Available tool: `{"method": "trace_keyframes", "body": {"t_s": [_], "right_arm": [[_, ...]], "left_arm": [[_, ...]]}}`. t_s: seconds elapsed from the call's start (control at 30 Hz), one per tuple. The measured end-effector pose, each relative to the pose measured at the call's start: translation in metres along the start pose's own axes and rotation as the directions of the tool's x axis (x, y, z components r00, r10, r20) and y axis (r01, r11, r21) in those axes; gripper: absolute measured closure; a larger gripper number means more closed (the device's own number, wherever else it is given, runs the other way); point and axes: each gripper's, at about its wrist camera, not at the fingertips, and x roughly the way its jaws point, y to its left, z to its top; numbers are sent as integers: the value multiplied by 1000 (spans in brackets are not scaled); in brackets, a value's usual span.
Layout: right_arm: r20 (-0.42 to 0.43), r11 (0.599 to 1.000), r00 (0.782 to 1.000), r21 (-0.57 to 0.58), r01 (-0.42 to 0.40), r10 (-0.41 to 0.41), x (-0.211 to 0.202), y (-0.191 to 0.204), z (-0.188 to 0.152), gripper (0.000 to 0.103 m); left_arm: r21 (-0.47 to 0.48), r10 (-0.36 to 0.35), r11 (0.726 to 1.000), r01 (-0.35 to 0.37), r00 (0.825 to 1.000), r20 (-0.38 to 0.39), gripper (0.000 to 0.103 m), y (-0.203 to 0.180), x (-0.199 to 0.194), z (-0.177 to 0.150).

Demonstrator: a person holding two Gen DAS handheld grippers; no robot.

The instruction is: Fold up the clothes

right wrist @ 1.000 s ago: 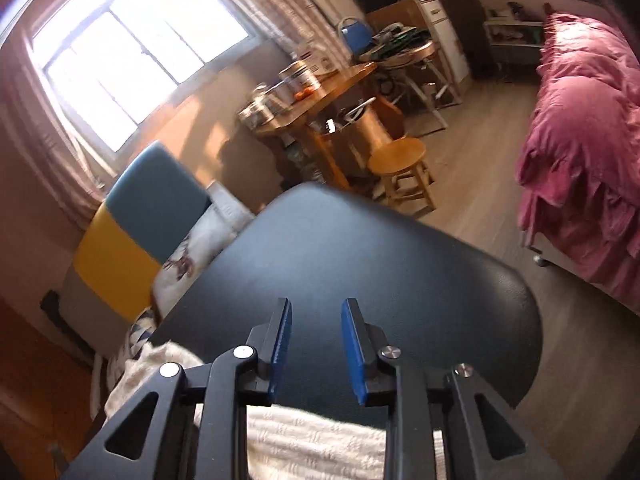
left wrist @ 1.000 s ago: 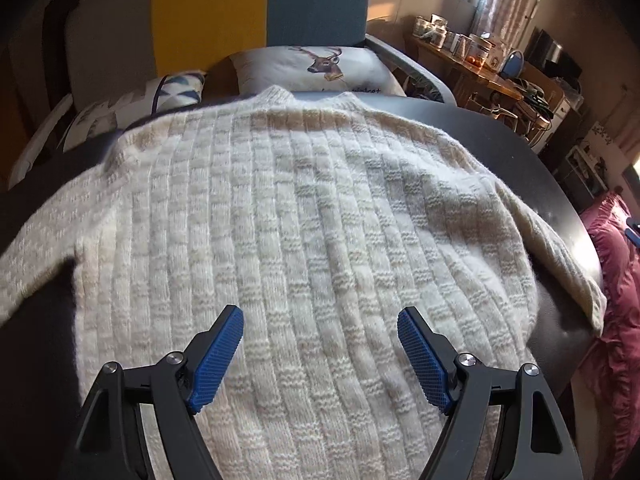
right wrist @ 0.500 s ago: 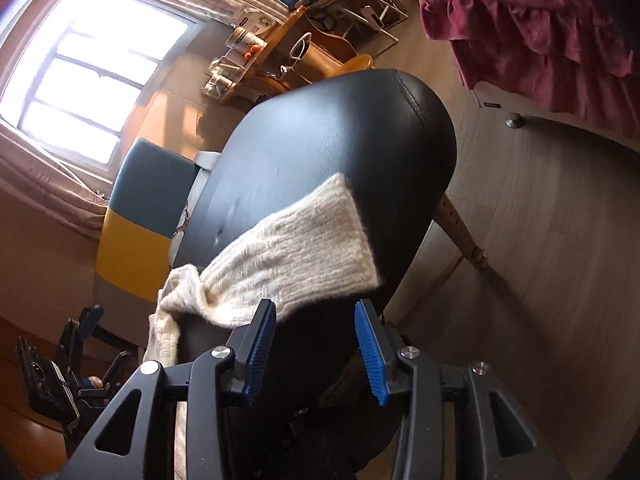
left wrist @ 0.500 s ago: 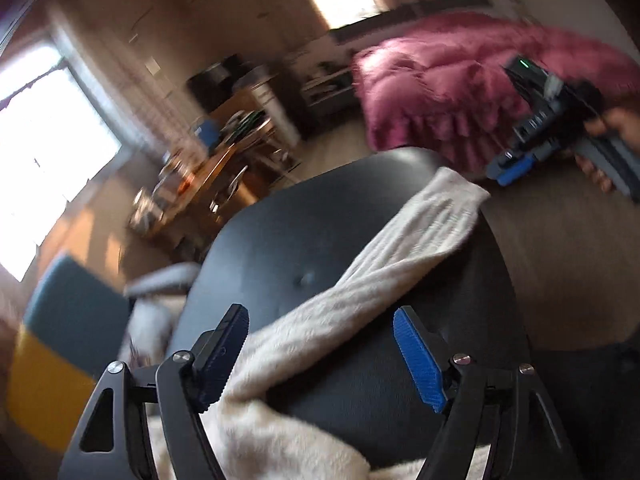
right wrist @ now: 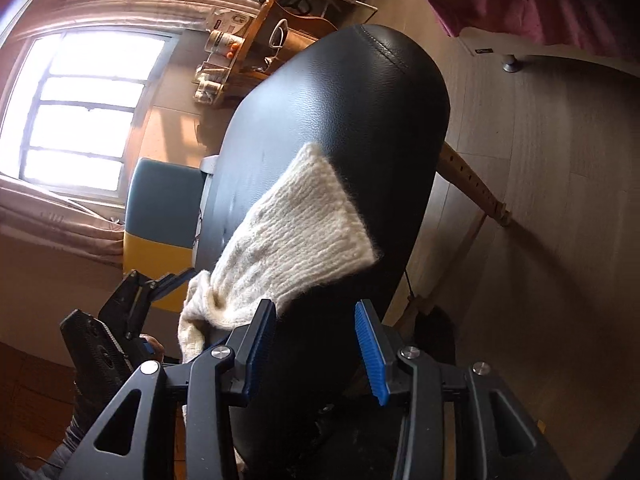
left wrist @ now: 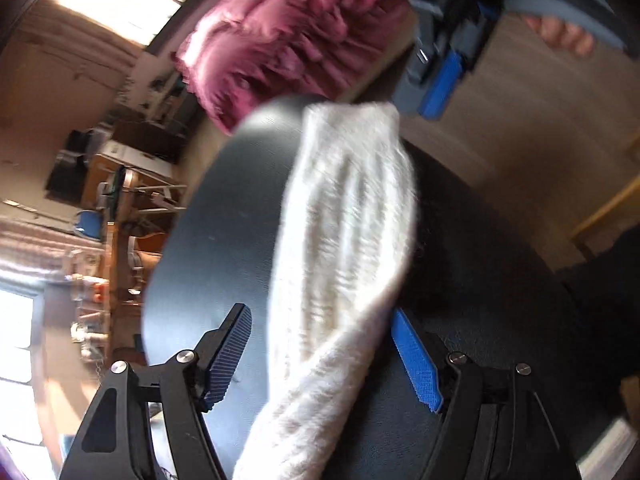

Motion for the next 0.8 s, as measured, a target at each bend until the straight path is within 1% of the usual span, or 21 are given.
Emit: {"method": "trace_keyframes", "body": {"t_s": [0.03, 0.07, 0.1, 0.17, 0.2, 0.27, 0.33, 0.37, 0.43, 0.47, 0.53, 0.6, 0.63, 0.67, 0.7, 0.73, 0.77, 0.8], "right_arm": [[-1, 1000, 1000, -1, 5, -5, 0, 0, 0, 61], [-2, 1000, 1000, -17, 8, -8, 0, 3, -1, 61], [-4, 999, 1000, -36, 11, -11, -1, 7, -1, 61], [-11, 998, 1000, -67, 12, -13, 1, 15, -3, 61], [-8, 996, 1000, -92, 13, -14, 0, 20, -4, 61], [-2, 991, 1000, -130, 9, -9, 2, 32, -5, 61], [2, 987, 1000, -160, -9, 10, 6, 43, -6, 61], [11, 985, 1000, -174, -10, 12, 8, 49, -4, 61], [21, 978, 1000, -208, 12, -8, 16, 61, 2, 61], [39, 972, 999, -229, 45, -36, 22, 67, 8, 61], [77, 957, 993, -268, 110, -92, 33, 79, 19, 61], [117, 936, 982, -304, 175, -146, 44, 91, 30, 61], [138, 924, 976, -321, 208, -171, 50, 98, 36, 61], [152, 931, 975, -303, 203, -163, 54, 101, 45, 61], [166, 938, 974, -286, 198, -155, 57, 105, 54, 61], [174, 945, 974, -265, 191, -147, 61, 108, 63, 61], [183, 952, 973, -245, 183, -140, 64, 112, 72, 61], [181, 955, 975, -243, 171, -129, 69, 116, 81, 61]], "left_arm": [[-36, -57, 998, 57, 998, 4, 55, 2, 1, -1], [-102, -112, 988, 112, 994, 7, 89, 9, 1, -1], [-168, -135, 976, 137, 991, 22, 97, 17, 0, -3], [-291, -158, 941, 170, 985, 65, 97, 34, -4, -8], [-362, -171, 911, 196, 980, 100, 97, 45, -8, -11], [-487, -190, 836, 251, 966, 173, 98, 68, -17, -19], [-568, -189, 770, 292, 953, 235, 98, 88, -27, -25], [-597, -178, 744, 300, 950, 255, 98, 97, -31, -27], [-647, -155, 697, 310, 946, 286, 98, 118, -37, -29], [-669, -148, 671, 319, 942, 300, 98, 129, -38, -29], [-702, -122, 642, 308, 945, 302, 98, 147, -34, -28], [-730, -105, 615, 297, 949, 298, 98, 160, -25, -32], [-743, -90, 609, 279, 954, 285, 98, 165, -15, -33], [-750, -96, 603, 273, 958, 271, 97, 170, -6, -34], [-770, -119, 577, 274, 960, 253, 97, 178, 5, -36], [-793, -144, 543, 274, 962, 234, 97, 186, 16, -39], [-811, -170, 511, 285, 958, 230, 96, 194, 27, -43], [-831, -172, 486, 271, 962, 213, 94, 200, 36, -47]]}}
